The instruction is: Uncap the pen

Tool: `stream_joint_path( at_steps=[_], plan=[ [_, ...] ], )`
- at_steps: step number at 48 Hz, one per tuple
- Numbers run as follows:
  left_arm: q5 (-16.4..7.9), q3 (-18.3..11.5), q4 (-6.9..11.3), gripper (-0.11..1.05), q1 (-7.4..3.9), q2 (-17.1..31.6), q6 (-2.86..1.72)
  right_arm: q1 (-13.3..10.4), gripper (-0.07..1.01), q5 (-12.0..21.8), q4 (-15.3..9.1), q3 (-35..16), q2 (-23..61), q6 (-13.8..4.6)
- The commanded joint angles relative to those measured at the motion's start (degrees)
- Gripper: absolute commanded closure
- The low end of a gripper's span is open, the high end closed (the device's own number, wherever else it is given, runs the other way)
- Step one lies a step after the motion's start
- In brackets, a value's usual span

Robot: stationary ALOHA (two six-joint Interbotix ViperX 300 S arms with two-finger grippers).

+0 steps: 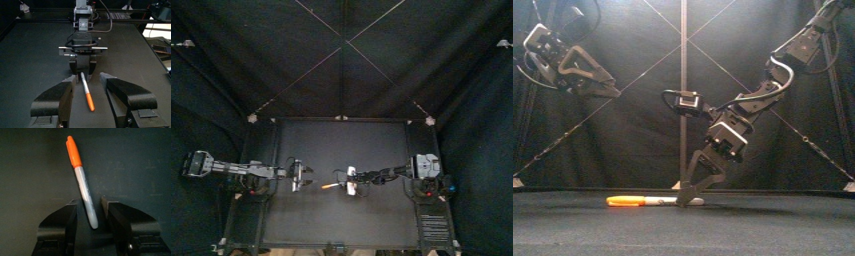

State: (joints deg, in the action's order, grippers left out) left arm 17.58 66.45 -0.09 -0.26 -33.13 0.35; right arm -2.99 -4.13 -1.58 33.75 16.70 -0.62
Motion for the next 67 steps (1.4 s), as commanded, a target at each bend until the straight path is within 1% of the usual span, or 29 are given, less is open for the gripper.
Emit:
stream_joint_path(
  at_steps=[1, 6, 8, 9, 10, 11, 12, 16, 17, 20, 25, 29, 32, 33, 36, 37, 39, 44, 45, 47, 49, 50, 53, 54, 58, 59, 61, 65, 67],
  plan=[
    [0.53, -1.49, 0.00, 0.13, -0.09, 0.00, -0.18, 0.26, 0.25, 1.67, -0.09, -0.53, -1.05, 0.18],
    [0.97, -1.76, 0.18, 0.13, -0.44, 0.09, -0.35, 0.26, 0.36, 1.93, 0.09, -0.18, -1.58, 0.09],
    [1.49, -1.93, 0.26, 0.13, -0.53, 0.26, -0.35, 0.26, 0.39, 1.93, 0.09, -0.09, -1.93, 0.09],
    [1.85, -2.02, 0.44, 0.13, -0.53, 0.35, -0.44, 0.26, 0.41, 1.93, -0.09, -0.09, -2.11, 0.18],
    [2.29, -2.11, 0.62, 0.13, -0.53, 0.62, -0.35, 0.09, 0.42, 1.93, -0.09, -0.09, -2.37, 0.18],
    [2.72, -2.20, 0.79, 0.13, -0.53, 0.88, -0.44, 0.09, 0.43, 1.93, -0.09, -0.09, -2.72, 0.26],
    [3.16, -2.37, 0.97, 0.13, -0.53, 1.23, -0.35, 0.09, 0.43, 1.93, -0.18, -0.09, -3.08, 0.35],
    [5.10, -3.08, 1.76, 0.13, -0.53, 3.52, -0.35, -0.26, 0.43, 1.93, -0.88, 0.09, -5.36, 0.70],
    [5.54, -3.25, 1.93, 0.13, -0.62, 4.13, -0.18, -0.26, 0.43, 1.93, -1.05, 0.18, -6.06, 0.70],
    [6.33, -3.96, 2.29, 0.13, -0.88, 5.98, -0.09, -0.35, 0.43, 1.93, -2.20, 0.70, -8.35, 0.70],
    [6.94, -5.54, 2.64, 0.13, -1.93, 8.70, -0.18, -0.70, 0.43, 1.93, -4.13, 1.32, -12.22, 0.35],
    [6.94, -6.68, 2.55, 0.13, -2.11, 10.11, 0.00, -1.14, 0.43, 1.93, -5.10, 1.67, -15.29, 0.26],
    [6.94, -7.38, 2.55, 0.13, -2.11, 10.90, 0.00, -1.58, 0.43, 1.93, -5.45, 1.93, -17.05, 0.35],
    [6.94, -7.65, 2.55, 0.13, -2.11, 11.16, -0.09, -1.76, 0.43, 1.85, -5.71, 2.02, -17.58, 0.44],
    [6.94, -8.26, 2.72, 0.13, -2.11, 11.69, -0.09, -2.11, 0.43, 1.76, -6.24, 2.29, -19.07, 0.44],
    [6.94, -8.35, 2.72, 0.13, -2.11, 11.78, -0.18, -2.20, 0.43, 1.76, -6.33, 2.37, -19.60, 0.44],
    [6.94, -8.44, 2.72, 0.13, -2.29, 11.87, -0.26, -2.37, 0.43, 1.67, -6.86, 2.55, -20.48, 0.53],
    [7.03, -8.61, 2.90, 0.13, -2.46, 12.22, -0.26, -2.90, 0.43, 1.67, -7.73, 2.81, -22.06, 0.44],
    [7.03, -8.61, 2.99, 0.13, -2.64, 12.30, -0.35, -3.08, 0.43, 1.67, -7.82, 2.90, -22.32, 0.44],
    [7.12, -8.70, 3.08, 0.13, -2.46, 12.30, -0.35, -3.25, 0.43, 1.58, -8.00, 2.99, -22.76, 0.53],
    [7.21, -8.79, 3.25, 0.13, -2.64, 12.30, -0.35, -3.52, 0.43, 1.23, -8.17, 3.16, -23.29, 0.62],
    [7.29, -8.79, 3.34, 0.13, -2.46, 12.30, -0.35, -3.52, 0.43, 1.05, -8.26, 3.16, -23.47, 0.62],
    [7.56, -8.88, 3.69, 0.13, -2.81, 12.39, -0.35, -3.60, 0.43, -0.09, -8.79, 3.60, -24.26, 0.70],
    [7.65, -8.88, 3.87, 0.13, -2.90, 12.48, -0.44, -3.52, 0.43, -0.53, -9.05, 3.69, -24.43, 0.70],
    [8.35, -8.88, 4.83, 0.13, -3.43, 12.57, -0.44, -3.60, 0.43, -2.11, -9.49, 4.22, -25.05, 0.53],
    [8.44, -8.88, 5.01, 0.13, -3.52, 12.57, -0.35, -3.52, 0.43, -2.29, -9.58, 4.31, -25.14, 0.53],
    [8.79, -8.88, 5.54, 0.13, -3.52, 12.66, -0.26, -3.60, 0.43, -2.55, -9.58, 4.57, -25.31, 0.53],
    [9.23, -8.88, 5.80, 0.13, -3.52, 13.01, -0.26, -3.60, 0.43, -3.16, -9.58, 4.92, -25.58, 0.53],
    [9.49, -8.96, 5.98, 0.13, -3.52, 13.10, -0.35, -3.60, 0.43, -3.25, -9.58, 5.01, -25.58, 0.53]
  ],
)
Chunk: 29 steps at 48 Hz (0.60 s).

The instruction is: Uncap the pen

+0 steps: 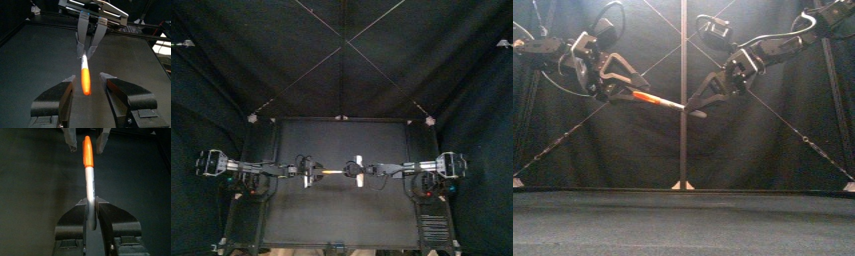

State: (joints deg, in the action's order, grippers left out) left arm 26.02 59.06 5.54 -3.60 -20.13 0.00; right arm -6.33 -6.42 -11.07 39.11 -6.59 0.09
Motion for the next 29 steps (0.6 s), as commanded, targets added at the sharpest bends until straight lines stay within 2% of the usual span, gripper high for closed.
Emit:
stream_joint_path(
  at_steps=[1, 9, 19, 29],
  plan=[
    [1.14, -1.58, 0.53, 0.13, -0.26, 0.18, -0.09, -0.26, 0.43, -0.97, -0.09, -0.35, -2.29, -0.18],
    [1.14, -2.02, 1.93, 0.14, -0.62, 1.23, 0.00, -0.35, 0.43, -1.41, -0.18, -0.35, -2.55, -0.09],
    [1.14, -2.72, 2.02, 0.18, -0.70, 2.11, 0.00, -0.53, 0.43, -2.02, -0.09, -0.26, -2.64, -0.09],
    [1.14, -2.72, 1.93, 0.43, -1.49, 1.85, 0.00, -0.53, 0.43, -2.11, -0.09, 0.00, -2.72, -0.09]
  ],
)
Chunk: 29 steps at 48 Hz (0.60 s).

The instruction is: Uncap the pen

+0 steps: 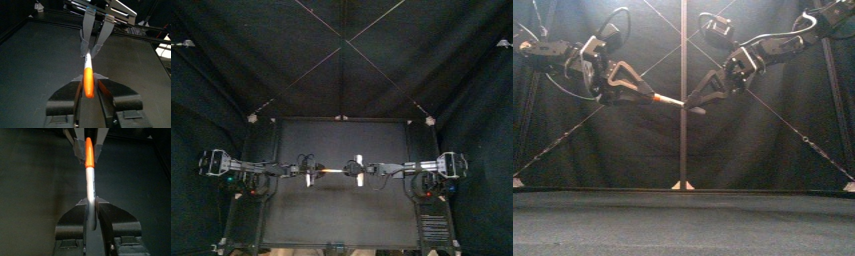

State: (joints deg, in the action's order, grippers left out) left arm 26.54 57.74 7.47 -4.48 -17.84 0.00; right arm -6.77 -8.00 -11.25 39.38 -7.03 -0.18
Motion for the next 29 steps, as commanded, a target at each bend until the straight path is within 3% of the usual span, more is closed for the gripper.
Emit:
stream_joint_path(
  at_steps=[1, 8, 29],
  plan=[
    [0.62, -1.41, 0.00, 0.45, -0.70, -0.44, 0.09, -0.09, 0.43, -0.44, 0.00, -0.26, -2.20, 0.18],
    [0.53, -1.05, 0.09, 0.55, -0.79, -0.70, 0.00, -0.26, 0.43, -0.53, 0.09, 0.44, -2.64, 0.18],
    [0.44, 2.81, 0.09, 0.56, -0.44, -6.59, -0.09, -0.62, 0.43, -0.53, 0.62, 7.21, -10.37, -0.18]
  ],
)
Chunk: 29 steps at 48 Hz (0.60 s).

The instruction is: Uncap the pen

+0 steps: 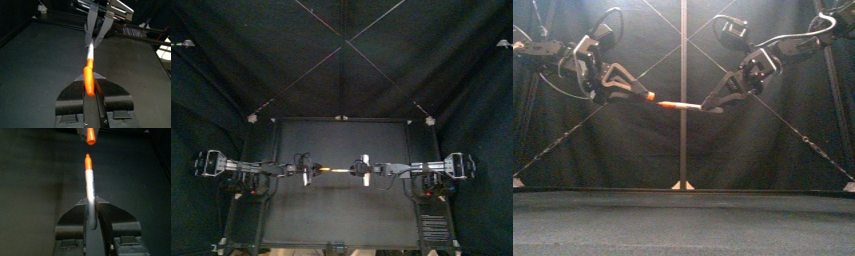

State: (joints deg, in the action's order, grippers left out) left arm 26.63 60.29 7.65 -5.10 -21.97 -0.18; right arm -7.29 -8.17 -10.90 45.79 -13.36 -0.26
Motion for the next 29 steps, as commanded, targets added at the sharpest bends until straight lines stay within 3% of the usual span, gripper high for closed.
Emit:
stream_joint_path(
  at_steps=[1, 11, 20, 29],
  plan=[
    [0.26, 0.62, -0.09, 0.56, 0.26, -2.81, 0.09, -0.18, 0.43, -0.44, 0.35, 1.14, -4.48, -0.09],
    [0.18, 2.90, -0.09, 0.56, 0.35, -5.89, 0.09, -0.62, 0.43, -1.41, 0.62, 5.01, -9.76, -0.09],
    [0.18, 3.25, -0.09, 0.56, 0.35, -6.77, 0.18, -0.88, 0.43, -4.31, 0.62, 7.29, -11.78, -0.09],
    [0.18, 3.16, -0.09, 0.56, 0.35, -6.77, 0.18, -0.97, 0.43, -4.57, 0.62, 7.91, -11.43, -0.09]
  ],
)
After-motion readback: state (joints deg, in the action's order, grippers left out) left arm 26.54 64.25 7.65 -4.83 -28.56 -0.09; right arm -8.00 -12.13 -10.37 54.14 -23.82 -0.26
